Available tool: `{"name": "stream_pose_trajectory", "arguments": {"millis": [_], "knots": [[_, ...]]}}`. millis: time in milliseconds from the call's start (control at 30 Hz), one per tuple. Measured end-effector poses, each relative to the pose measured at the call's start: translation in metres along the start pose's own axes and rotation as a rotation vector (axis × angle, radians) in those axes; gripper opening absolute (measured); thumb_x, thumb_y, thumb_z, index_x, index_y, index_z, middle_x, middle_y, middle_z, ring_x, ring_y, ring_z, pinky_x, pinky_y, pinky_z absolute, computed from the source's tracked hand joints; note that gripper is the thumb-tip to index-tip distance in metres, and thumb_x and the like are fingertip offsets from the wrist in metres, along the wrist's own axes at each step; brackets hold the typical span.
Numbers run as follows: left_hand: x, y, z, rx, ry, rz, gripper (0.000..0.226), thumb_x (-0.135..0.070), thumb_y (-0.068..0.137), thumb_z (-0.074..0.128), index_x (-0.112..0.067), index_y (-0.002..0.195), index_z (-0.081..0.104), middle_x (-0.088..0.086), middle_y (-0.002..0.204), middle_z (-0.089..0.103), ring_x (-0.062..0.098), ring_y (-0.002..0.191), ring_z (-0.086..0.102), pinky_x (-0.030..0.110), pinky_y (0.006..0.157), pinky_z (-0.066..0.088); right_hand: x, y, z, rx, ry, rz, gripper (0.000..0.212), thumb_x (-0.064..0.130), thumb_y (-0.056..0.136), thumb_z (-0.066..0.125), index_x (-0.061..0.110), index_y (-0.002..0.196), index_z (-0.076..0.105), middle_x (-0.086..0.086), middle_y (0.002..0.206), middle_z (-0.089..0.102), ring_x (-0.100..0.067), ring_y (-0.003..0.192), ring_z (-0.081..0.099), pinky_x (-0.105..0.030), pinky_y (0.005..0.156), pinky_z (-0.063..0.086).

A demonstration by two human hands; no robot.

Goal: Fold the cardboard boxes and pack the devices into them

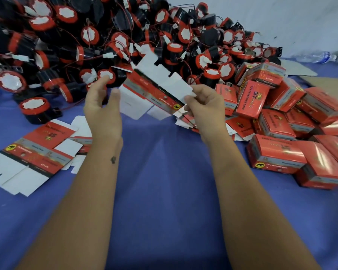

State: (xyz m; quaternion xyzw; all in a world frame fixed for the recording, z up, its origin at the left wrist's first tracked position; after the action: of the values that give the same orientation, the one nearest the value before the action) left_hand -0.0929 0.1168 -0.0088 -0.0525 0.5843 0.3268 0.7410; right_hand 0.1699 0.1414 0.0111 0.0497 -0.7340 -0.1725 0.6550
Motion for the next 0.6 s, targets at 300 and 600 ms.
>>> {"name": "stream_pose_trajectory", "arguments": {"millis": [300, 600], "knots": [[-0.016, -0.014, 0.032, 0.182, 0.186, 0.099, 0.036, -0.047, 0.093, 0.058, -0.045, 0.128, 0.051, -0.017, 0.146, 0.045, 0.004, 0.139, 0.037, 0.033, 0.117, 0.033, 0.035, -0.014, 0.027, 0.070, -0.588, -0.431, 0.029, -0.002, 0.093, 0.055, 0.012, 0.109, 0.076, -0.005, 0.092, 0.075, -0.024, 0.087, 0.066, -0.034, 0.087, 0.047], [-0.010, -0.020, 0.040, 0.156, 0.075, 0.026, 0.040, -0.038, 0.105, 0.045, -0.036, 0.144, 0.038, -0.017, 0.151, 0.036, -0.006, 0.134, 0.035, 0.005, 0.097, 0.034, 0.050, -0.024, 0.023, -0.056, -0.553, -0.495, 0.040, -0.008, 0.090, 0.052, 0.009, 0.122, 0.069, -0.009, 0.103, 0.074, -0.029, 0.107, 0.063, -0.036, 0.090, 0.050]]}}
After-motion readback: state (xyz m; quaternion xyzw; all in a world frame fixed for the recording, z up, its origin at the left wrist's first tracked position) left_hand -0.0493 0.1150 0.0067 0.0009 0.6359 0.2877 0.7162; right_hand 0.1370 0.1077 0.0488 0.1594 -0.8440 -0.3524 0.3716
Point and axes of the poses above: each hand's wrist, its own y-axis towards the middle knuckle, its own z-axis out of the palm, x = y × z, the point moved 10 cm from there along y, towards the middle knuckle
